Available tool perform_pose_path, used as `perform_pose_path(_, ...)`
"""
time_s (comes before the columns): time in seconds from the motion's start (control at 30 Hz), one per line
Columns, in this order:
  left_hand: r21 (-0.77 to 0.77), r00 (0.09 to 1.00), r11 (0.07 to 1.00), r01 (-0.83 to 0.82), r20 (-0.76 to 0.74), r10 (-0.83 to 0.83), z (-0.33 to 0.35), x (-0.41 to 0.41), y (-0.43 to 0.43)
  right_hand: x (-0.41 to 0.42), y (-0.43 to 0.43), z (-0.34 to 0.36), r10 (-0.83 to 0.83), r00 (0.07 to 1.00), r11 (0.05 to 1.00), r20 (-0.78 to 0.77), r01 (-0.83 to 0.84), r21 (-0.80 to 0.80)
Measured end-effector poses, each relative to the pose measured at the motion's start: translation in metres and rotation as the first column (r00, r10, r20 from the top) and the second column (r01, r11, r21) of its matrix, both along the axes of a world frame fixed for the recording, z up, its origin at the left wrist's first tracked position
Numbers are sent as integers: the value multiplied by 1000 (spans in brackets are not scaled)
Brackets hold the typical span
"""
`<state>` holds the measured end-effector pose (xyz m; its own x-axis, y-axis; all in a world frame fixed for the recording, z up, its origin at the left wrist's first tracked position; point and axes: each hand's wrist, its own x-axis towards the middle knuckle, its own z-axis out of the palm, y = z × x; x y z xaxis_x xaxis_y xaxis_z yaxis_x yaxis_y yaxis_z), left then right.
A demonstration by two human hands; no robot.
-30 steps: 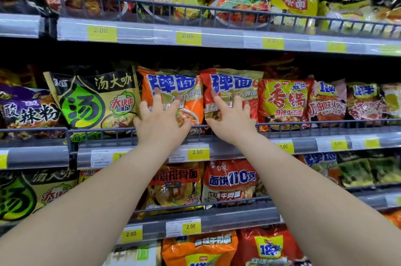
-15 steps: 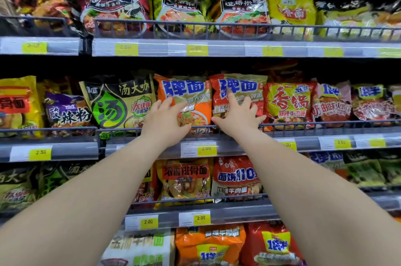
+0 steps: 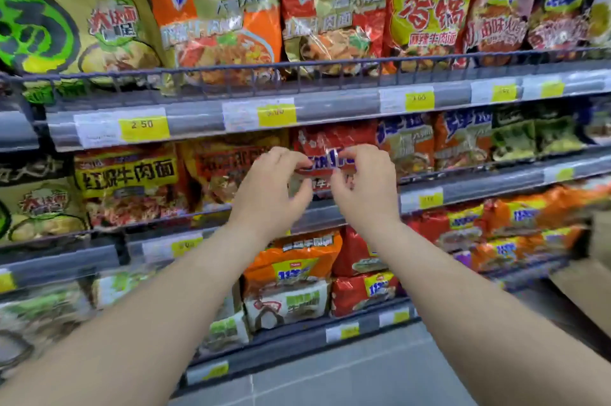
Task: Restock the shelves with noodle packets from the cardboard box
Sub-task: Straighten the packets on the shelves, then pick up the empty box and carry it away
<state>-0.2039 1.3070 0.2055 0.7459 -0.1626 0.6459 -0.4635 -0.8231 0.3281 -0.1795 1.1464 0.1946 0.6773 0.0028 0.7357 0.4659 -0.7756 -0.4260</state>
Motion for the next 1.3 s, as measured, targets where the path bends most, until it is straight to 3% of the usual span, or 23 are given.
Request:
perform_pose_path(0.23,-16,928,985,174,-333,-170,-29,32,-45,-6,-50,-31,-237,891,968,-388,249,-22)
perform_pose_path(0.37,5,841,960,280,-484,-242,2,22,-65,-34,-63,-3,-272,765,944,-584,330,-8)
perform_pose_path(0.53,-17,743,931,364,-598,-301,85,0,-79,-78,-69,76,-266,639,901,-722,431,49)
perform_pose_path(0.73,-74,650,898,435,-664,-369,206,-15,-103,-124,-88,201,-281,530,840,-800,539,62)
perform_pose_path(0.87,-87,608,856,510,-668,-430,251,-21,-130,-150,-107,254,-336,522,790,-784,610,68)
perform_pose_path(1.1,-91,557,784,614,-654,-512,276,-37,-223,-187,-179,282,-397,492,704,-775,705,87)
perform_pose_path(1.3,-107,555,772,627,-634,-539,279,-42,-343,-204,-306,289,-434,460,641,-774,762,94)
